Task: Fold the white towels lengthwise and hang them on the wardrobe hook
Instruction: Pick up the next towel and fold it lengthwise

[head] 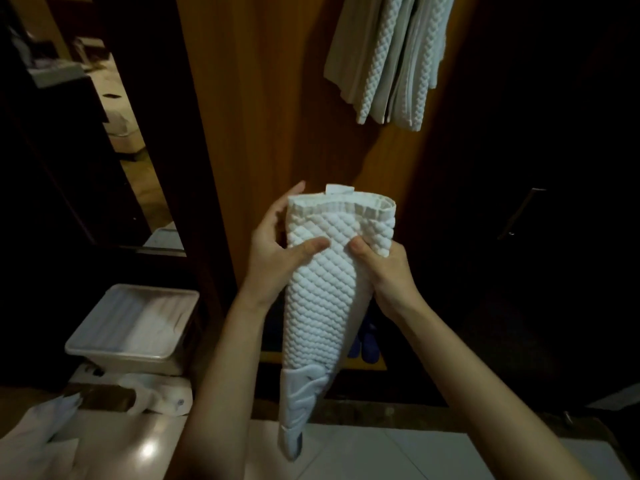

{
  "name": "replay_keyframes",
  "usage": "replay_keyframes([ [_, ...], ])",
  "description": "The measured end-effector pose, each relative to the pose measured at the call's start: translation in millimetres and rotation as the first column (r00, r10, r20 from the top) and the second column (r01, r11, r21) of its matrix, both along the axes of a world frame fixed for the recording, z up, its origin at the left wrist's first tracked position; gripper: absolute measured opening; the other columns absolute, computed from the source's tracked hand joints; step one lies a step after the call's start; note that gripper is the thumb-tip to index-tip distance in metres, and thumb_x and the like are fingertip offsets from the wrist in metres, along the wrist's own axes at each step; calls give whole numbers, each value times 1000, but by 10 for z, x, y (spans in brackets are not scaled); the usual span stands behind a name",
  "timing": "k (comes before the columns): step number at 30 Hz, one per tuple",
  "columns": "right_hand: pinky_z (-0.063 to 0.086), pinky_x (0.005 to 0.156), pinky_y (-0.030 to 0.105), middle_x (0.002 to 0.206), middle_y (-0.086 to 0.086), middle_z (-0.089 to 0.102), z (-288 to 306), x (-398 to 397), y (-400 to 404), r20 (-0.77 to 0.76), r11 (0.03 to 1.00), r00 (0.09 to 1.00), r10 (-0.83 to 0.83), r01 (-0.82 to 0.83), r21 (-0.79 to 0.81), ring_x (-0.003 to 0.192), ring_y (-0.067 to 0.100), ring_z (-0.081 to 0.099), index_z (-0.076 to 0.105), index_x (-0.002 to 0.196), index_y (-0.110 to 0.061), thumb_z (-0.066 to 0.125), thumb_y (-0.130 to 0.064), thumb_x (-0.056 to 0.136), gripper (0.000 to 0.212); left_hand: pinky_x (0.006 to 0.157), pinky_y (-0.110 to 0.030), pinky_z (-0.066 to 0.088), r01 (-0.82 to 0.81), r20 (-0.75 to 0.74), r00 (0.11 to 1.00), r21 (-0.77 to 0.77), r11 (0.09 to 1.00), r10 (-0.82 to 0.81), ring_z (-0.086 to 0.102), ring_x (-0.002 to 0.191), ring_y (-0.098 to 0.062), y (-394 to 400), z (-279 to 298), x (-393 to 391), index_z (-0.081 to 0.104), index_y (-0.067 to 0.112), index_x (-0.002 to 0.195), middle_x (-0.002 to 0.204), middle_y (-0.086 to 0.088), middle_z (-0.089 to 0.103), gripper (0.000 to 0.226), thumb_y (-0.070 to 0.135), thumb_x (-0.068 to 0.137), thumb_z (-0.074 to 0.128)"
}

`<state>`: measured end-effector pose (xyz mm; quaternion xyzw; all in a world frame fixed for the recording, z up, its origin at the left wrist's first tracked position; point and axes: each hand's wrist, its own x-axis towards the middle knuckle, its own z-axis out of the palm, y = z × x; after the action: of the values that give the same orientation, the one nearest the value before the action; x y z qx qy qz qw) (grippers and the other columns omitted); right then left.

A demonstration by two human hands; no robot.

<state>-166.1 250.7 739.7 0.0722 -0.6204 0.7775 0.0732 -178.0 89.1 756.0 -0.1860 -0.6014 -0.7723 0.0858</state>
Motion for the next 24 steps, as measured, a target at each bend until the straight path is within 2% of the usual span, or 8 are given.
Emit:
replay_keyframes([
  [3,57,75,28,103,4,73,295,-107,-33,-59,1000,998,17,-17,-9,96,22,69,70,98,-20,70,-27,74,25,64,-13,52,47,50,998,-118,992,-41,67,78,6,-42,0,-125,64,22,90,100,4,68,34,6,61,74],
  [5,56,71,25,99,1,74,504,-193,-25,-101,1000,995,9,-10,-2,94,20,70,70,97,-18,71,-29,72,27,64,-8,50,129,86,989,-143,981,-118,66,78,10,-67,7,-220,62,23,90,110,-2,64,36,-1,66,75],
  [8,56,69,25,97,2,74,822,-341,20,-148,1000,989,-24,22,-13,92,20,71,71,93,-18,74,-33,69,28,66,-9,50,233,144,968,-198,952,-207,66,82,8,-102,74,-362,63,25,92,96,14,71,58,31,41,92],
  [12,56,67,24,94,4,75,1165,-517,51,-166,999,986,-30,24,-40,88,21,71,72,90,-16,76,-31,68,27,56,-11,51,238,285,937,-88,967,-204,68,66,3,-35,123,-539,67,19,75,84,7,70,24,16,52,72],
  [15,56,64,22,89,3,75,1364,-641,86,-164,996,984,-74,66,-56,84,19,72,73,85,-15,76,-23,74,14,58,-12,52,342,297,908,-119,932,-295,69,70,2,22,207,-637,69,19,77,76,12,73,39,27,39,77],
  [19,57,68,23,81,-2,75,1609,-795,185,-142,983,973,-181,175,-54,80,14,72,71,86,-15,75,-20,79,10,76,-18,53,411,164,908,-175,895,-385,66,100,-7,132,371,-729,64,25,106,104,13,72,42,23,66,76],
  [22,57,66,24,77,-2,75,1781,-877,247,-116,975,968,-221,219,-29,76,15,72,71,85,-14,77,-23,77,13,76,-22,54,348,127,934,-133,928,-333,67,101,-14,259,552,-778,67,25,105,106,6,72,23,20,82,69],
  [24,56,60,20,79,-2,75,1894,-911,309,-120,982,974,-190,189,-25,76,13,72,70,93,-12,74,-24,79,19,74,-25,55,320,109,945,-104,942,-309,68,97,-16,333,699,-799,66,20,104,102,2,73,24,25,80,65],
])
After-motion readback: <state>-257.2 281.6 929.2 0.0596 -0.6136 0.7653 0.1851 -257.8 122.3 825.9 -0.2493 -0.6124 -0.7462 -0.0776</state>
